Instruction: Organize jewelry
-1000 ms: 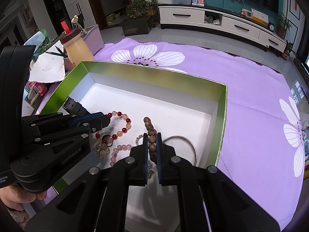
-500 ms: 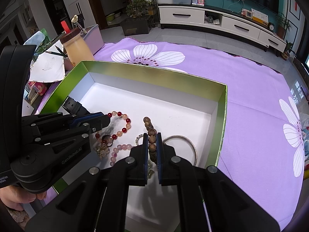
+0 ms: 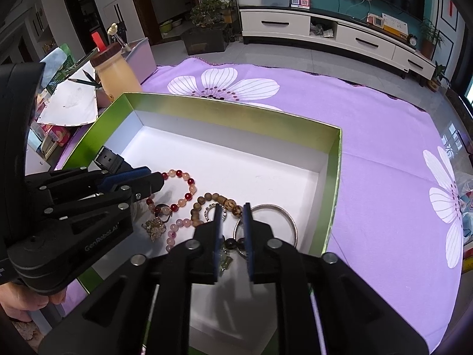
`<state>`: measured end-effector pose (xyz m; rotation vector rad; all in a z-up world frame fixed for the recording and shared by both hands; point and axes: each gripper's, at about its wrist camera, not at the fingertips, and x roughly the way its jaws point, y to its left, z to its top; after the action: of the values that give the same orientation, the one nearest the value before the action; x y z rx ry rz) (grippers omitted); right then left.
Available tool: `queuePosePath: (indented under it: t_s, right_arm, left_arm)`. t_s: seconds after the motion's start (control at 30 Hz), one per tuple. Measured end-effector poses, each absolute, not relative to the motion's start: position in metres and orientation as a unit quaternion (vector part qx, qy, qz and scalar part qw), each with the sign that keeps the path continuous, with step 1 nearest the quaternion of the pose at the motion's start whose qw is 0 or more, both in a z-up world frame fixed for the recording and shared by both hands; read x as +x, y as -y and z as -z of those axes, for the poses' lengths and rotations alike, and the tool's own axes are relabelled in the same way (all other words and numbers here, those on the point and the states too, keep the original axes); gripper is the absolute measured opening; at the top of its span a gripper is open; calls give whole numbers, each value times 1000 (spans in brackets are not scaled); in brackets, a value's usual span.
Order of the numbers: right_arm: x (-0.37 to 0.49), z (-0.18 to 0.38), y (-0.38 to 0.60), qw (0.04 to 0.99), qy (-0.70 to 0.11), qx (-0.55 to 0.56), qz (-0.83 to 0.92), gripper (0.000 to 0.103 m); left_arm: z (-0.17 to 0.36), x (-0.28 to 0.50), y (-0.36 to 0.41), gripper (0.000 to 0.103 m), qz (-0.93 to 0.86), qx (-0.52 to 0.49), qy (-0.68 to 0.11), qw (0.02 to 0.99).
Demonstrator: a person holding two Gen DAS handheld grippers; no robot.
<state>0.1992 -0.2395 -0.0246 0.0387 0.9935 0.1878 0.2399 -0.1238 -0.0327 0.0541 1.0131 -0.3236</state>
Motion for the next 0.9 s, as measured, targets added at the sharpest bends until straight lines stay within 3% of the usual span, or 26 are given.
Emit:
queuePosePath:
  t_s: [0.13, 0.27, 0.33, 0.4, 0.6, 0.9]
  right_arm:
    - [193, 19, 240, 878, -471, 18, -89, 17]
    - [185, 9, 241, 883, -462, 14, -86, 21]
    - [179, 3, 241, 886, -456, 11, -84, 28]
    - [173, -2, 242, 890, -450, 9, -77, 46]
    - [155, -21, 246, 898, -436, 13, -55, 75]
    - [138, -43, 247, 901, -433, 13, -37, 93]
  left_arm:
    - [27, 235, 123, 26, 152, 32, -477, 865]
    - [19, 225, 118, 43, 145, 38, -468, 871]
    - [14, 221, 115, 52, 142, 41, -465, 873]
    - [9, 216, 112, 61, 138, 43, -460, 876]
    - [-11, 198, 96, 88, 122, 42, -447, 885]
    - [-43, 181, 73, 101, 92, 39, -431, 897]
